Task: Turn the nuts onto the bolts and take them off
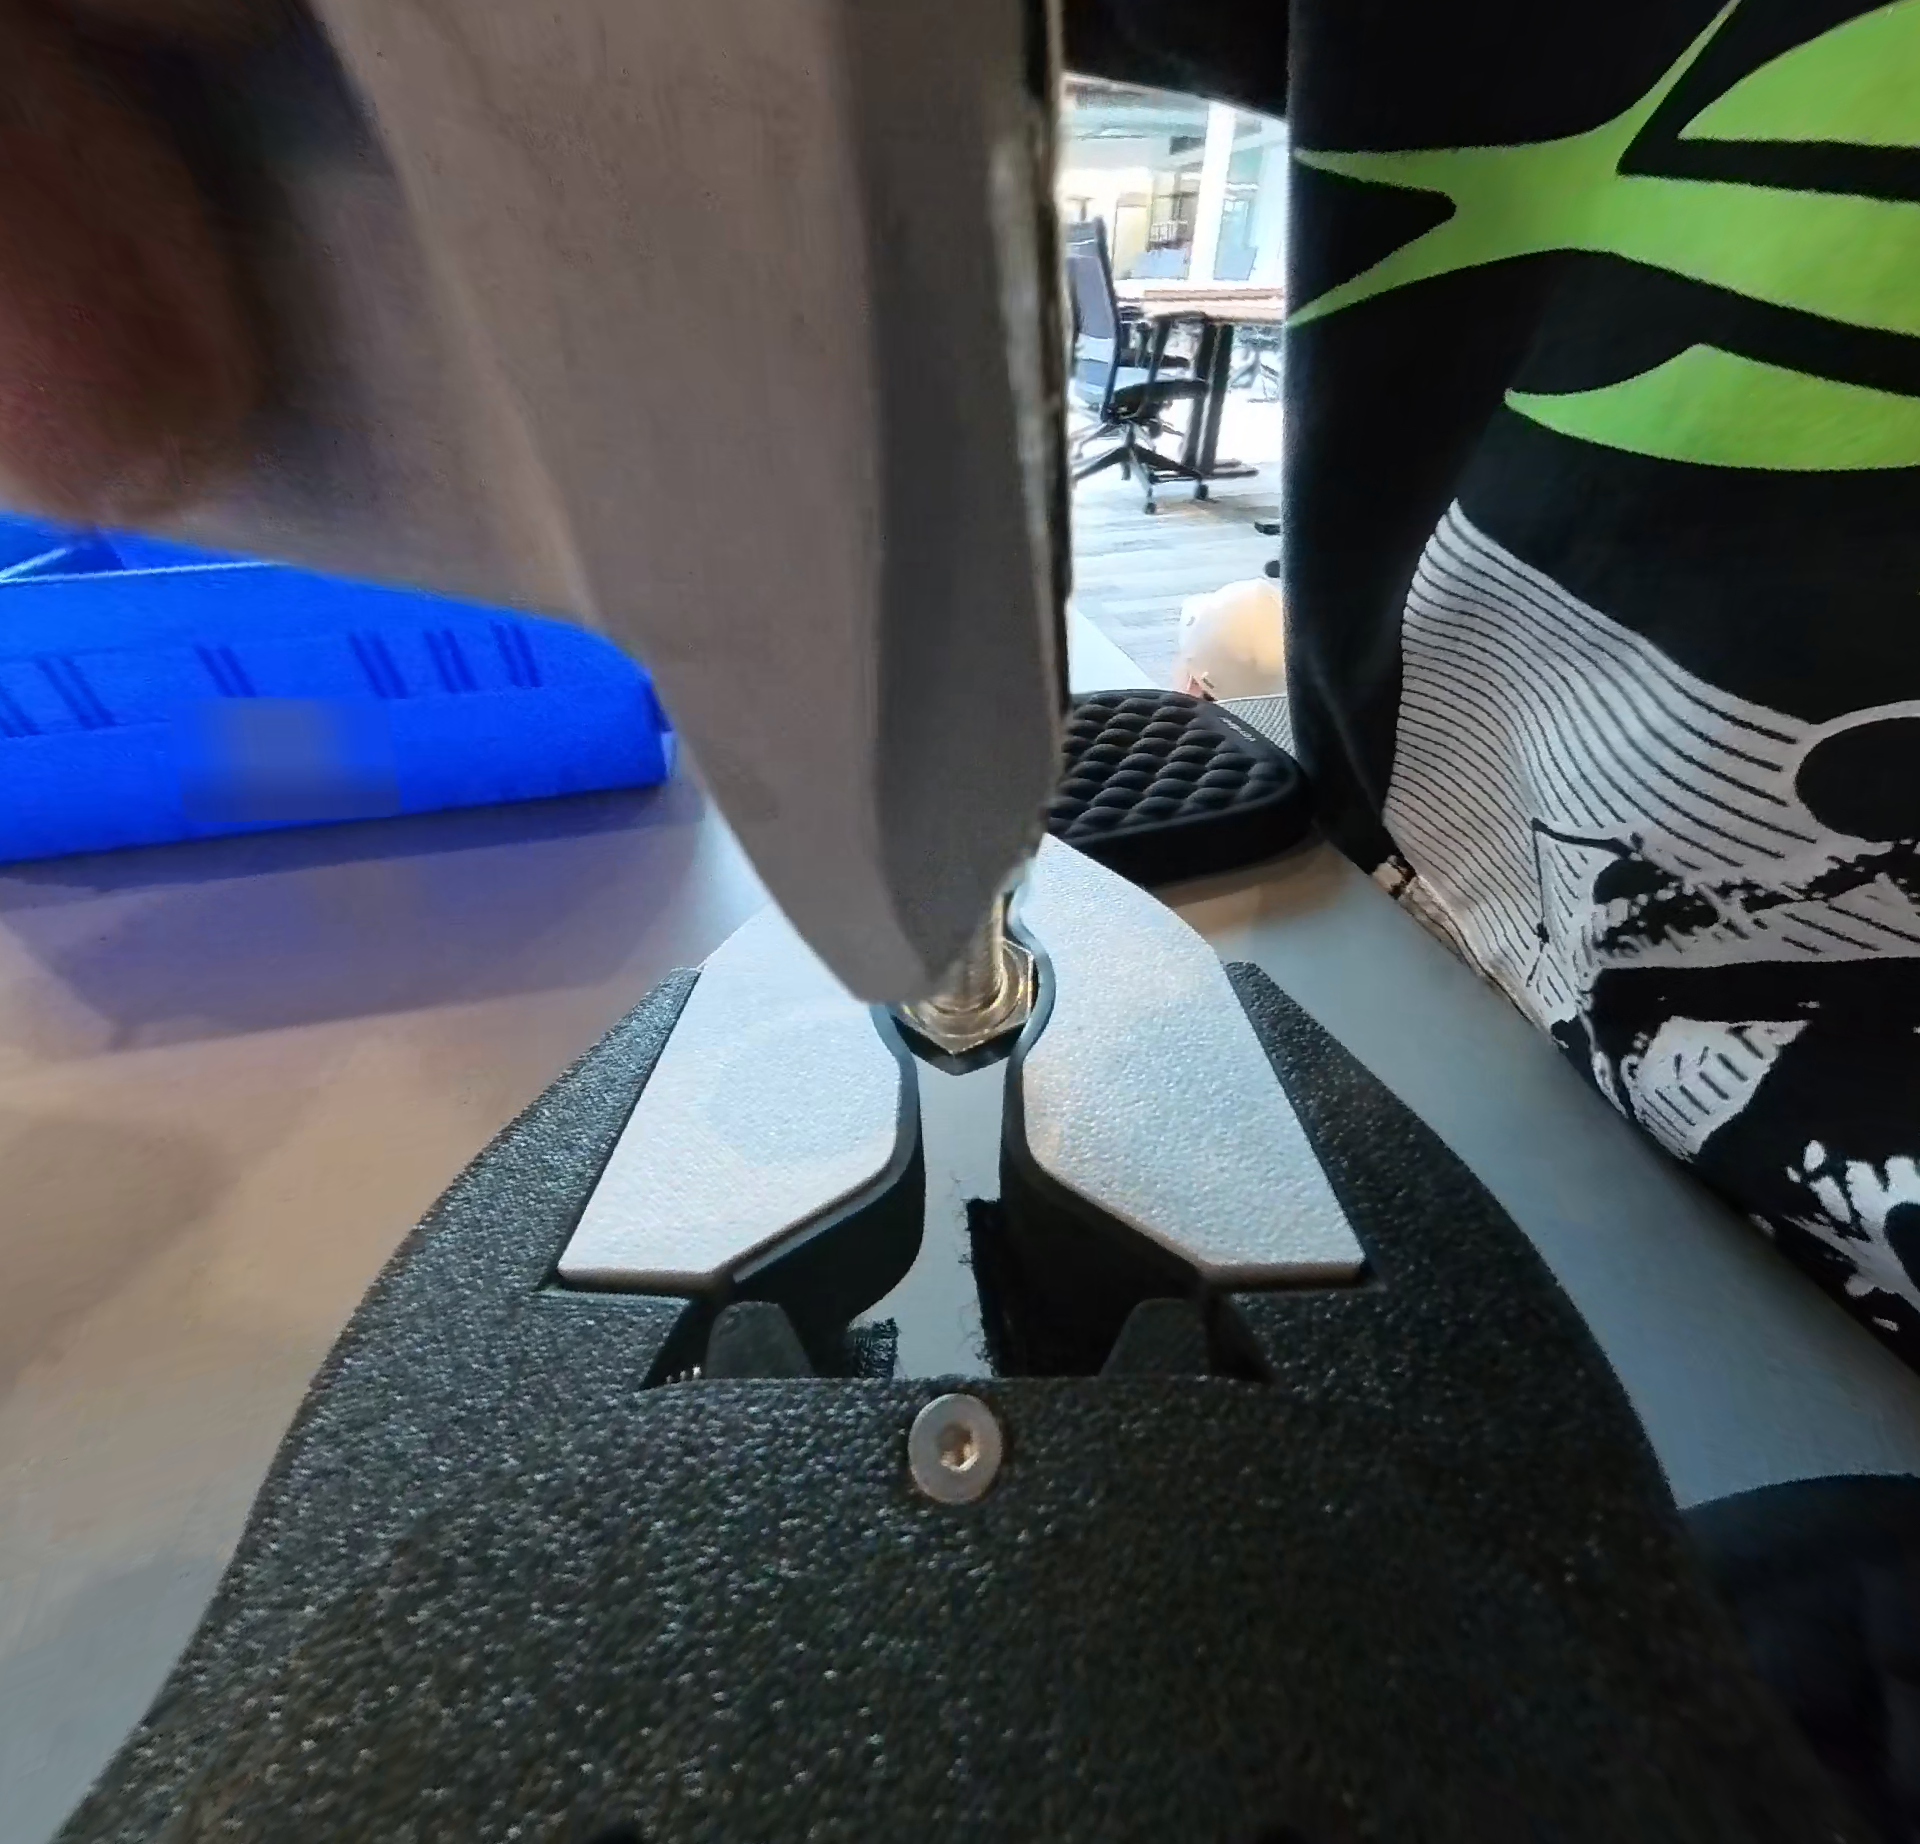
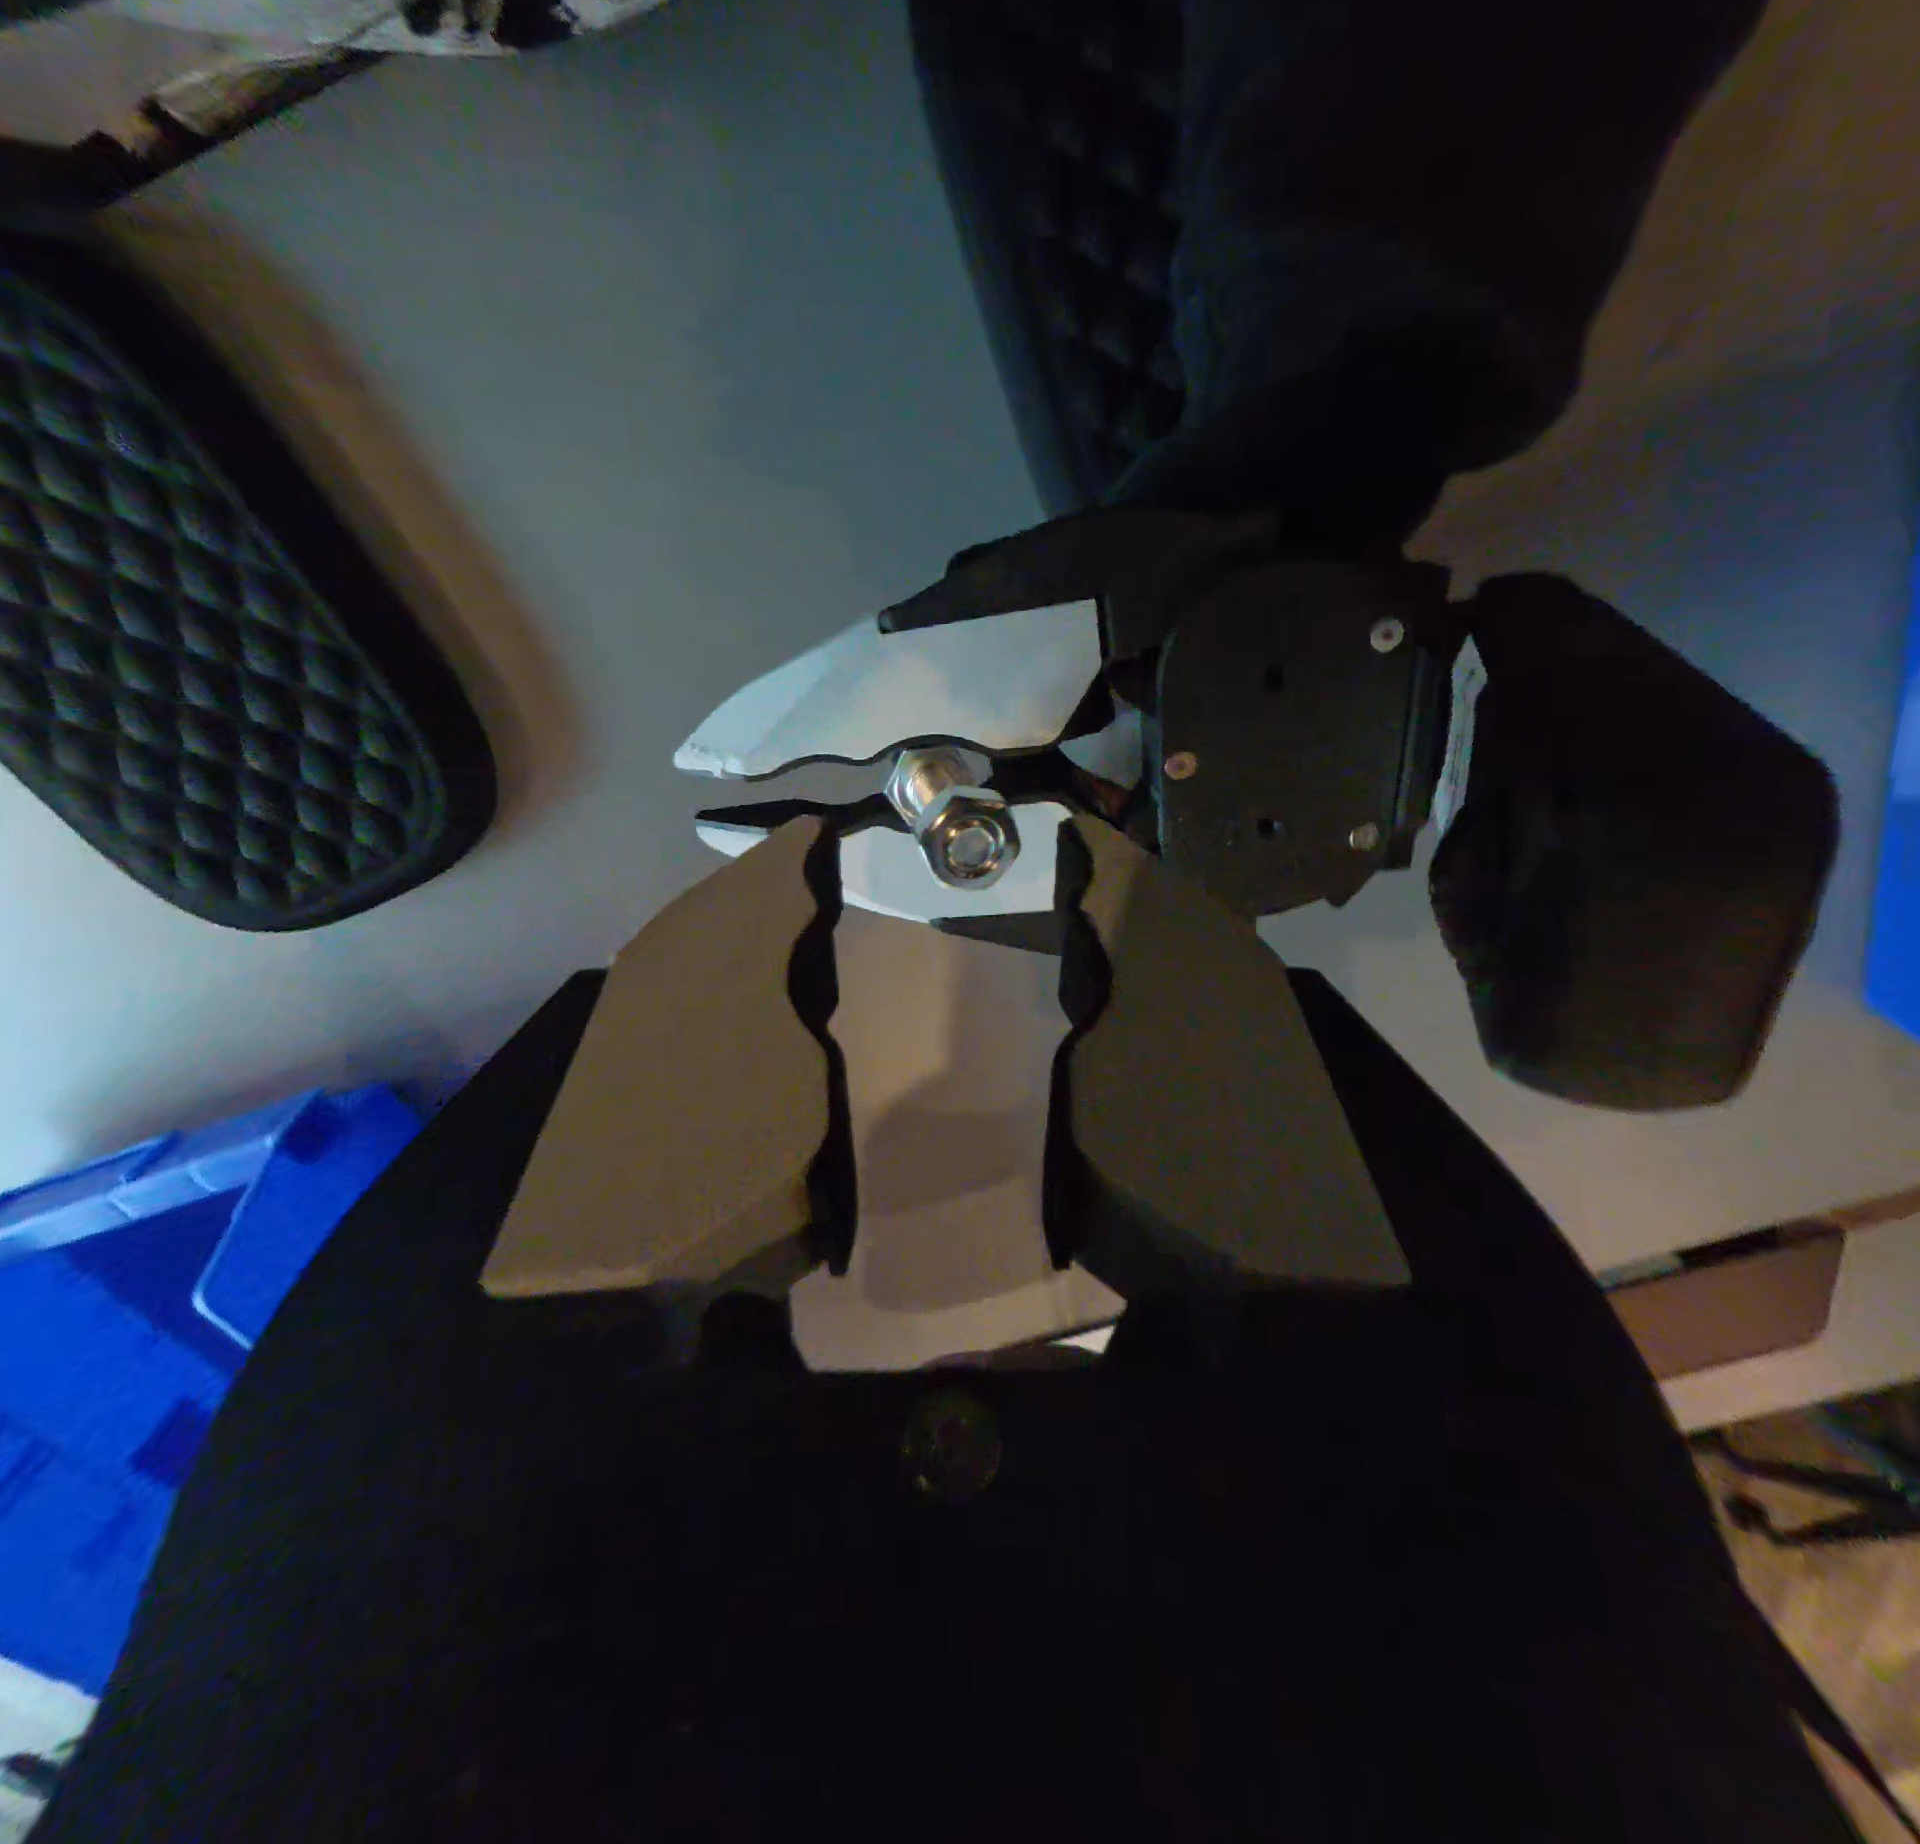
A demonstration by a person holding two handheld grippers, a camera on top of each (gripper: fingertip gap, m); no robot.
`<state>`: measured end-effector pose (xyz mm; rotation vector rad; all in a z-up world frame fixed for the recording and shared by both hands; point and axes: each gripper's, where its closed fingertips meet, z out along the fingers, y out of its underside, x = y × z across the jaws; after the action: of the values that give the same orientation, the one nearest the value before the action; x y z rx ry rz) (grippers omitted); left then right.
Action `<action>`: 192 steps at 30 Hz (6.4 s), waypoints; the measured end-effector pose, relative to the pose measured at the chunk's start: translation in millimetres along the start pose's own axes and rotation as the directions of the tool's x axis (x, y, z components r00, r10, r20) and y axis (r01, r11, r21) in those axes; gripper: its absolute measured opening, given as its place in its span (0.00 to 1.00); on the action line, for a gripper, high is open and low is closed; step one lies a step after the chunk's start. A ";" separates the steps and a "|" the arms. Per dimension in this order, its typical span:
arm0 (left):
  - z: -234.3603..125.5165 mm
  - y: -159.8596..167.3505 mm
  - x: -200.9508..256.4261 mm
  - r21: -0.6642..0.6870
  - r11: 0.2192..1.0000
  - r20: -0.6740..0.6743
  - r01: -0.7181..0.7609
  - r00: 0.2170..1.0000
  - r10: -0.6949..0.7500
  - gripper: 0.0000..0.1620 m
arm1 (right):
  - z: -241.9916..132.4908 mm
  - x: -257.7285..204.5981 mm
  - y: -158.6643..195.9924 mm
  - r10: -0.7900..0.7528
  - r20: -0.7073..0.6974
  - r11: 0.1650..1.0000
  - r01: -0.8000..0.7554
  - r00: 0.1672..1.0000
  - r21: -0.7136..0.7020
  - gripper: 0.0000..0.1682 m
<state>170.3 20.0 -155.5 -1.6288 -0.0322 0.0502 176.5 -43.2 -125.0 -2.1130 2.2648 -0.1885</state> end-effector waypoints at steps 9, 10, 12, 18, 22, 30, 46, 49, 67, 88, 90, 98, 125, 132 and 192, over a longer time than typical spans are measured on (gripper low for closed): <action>-0.5 -0.3 0.1 0.002 1.000 -0.001 0.001 1.000 -0.001 0.06 | 0.3 3.3 3.2 -0.033 0.021 0.999 0.033 0.999 0.004 0.11; -0.6 -0.3 -0.1 0.002 1.000 0.000 0.001 1.000 -0.001 0.06 | 0.2 3.4 3.4 -0.017 0.015 1.000 0.017 1.000 0.003 0.11; -0.8 -0.2 -0.9 0.001 1.000 0.006 0.001 1.000 -0.001 0.06 | 0.3 3.6 4.1 0.053 0.000 0.999 -0.053 0.999 -0.010 0.11; -1.0 0.4 -2.0 -0.002 1.000 0.013 0.003 1.000 -0.003 0.06 | -0.2 1.3 6.6 0.437 -0.055 0.893 -0.441 0.898 -0.089 0.11; -0.5 1.4 -1.2 -0.011 1.000 0.014 -0.007 1.000 0.007 0.06 | 1.5 -2.5 4.1 0.818 -0.037 0.571 -0.819 0.573 -0.056 0.10; -0.5 1.3 -0.6 -0.011 1.000 0.010 -0.008 1.000 0.008 0.06 | -1.4 1.4 3.2 0.720 -0.029 0.694 -0.719 0.693 0.035 0.22; -0.6 0.6 1.2 -0.005 1.000 -0.005 -0.002 1.000 0.002 0.06 | -1.4 2.7 1.1 -0.031 0.041 0.999 0.030 0.999 0.033 0.11; -1.1 -0.1 0.4 0.000 1.000 -0.001 0.001 1.000 -0.001 0.06 | -2.1 3.5 2.3 0.041 0.032 0.998 -0.042 0.999 0.037 0.10; 0.0 1.1 1.5 -0.008 1.000 0.000 -0.007 1.000 0.007 0.06 | -3.7 0.7 0.7 0.787 -0.102 0.616 -0.784 0.609 0.074 0.23; 0.0 0.9 2.0 -0.006 1.000 -0.008 -0.003 1.000 0.003 0.06 | -0.6 1.8 1.9 -0.006 0.046 1.000 0.005 0.999 0.008 0.10; -0.6 0.0 0.9 0.001 1.000 -0.004 0.002 1.000 -0.002 0.06 | -1.4 2.4 3.1 0.051 0.032 0.999 -0.052 0.998 0.009 0.10; -0.3 1.2 0.0 -0.009 1.000 0.004 -0.002 1.000 0.002 0.06 | -0.4 0.0 3.7 0.630 -0.040 0.776 -0.630 0.775 0.012 0.10; -0.1 0.7 1.9 -0.010 1.000 -0.008 -0.008 1.000 0.008 0.06 | -0.3 1.0 0.6 0.008 0.061 0.999 -0.010 0.998 0.035 0.14; -0.8 0.1 0.7 -0.006 1.000 -0.001 -0.004 1.000 0.004 0.06 | -0.3 2.6 1.7 0.119 0.032 0.992 -0.120 0.992 0.038 0.10; -5.8 7.5 -30.9 -0.049 0.999 0.204 0.004 0.979 0.006 0.06 | -10.2 -3.5 3.3 0.935 -0.156 0.169 -0.012 0.318 0.986 0.34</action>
<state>139.7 12.2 -162.3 -1.6678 -0.1917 0.2188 172.3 -38.9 -115.4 -0.3309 2.0818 -2.1481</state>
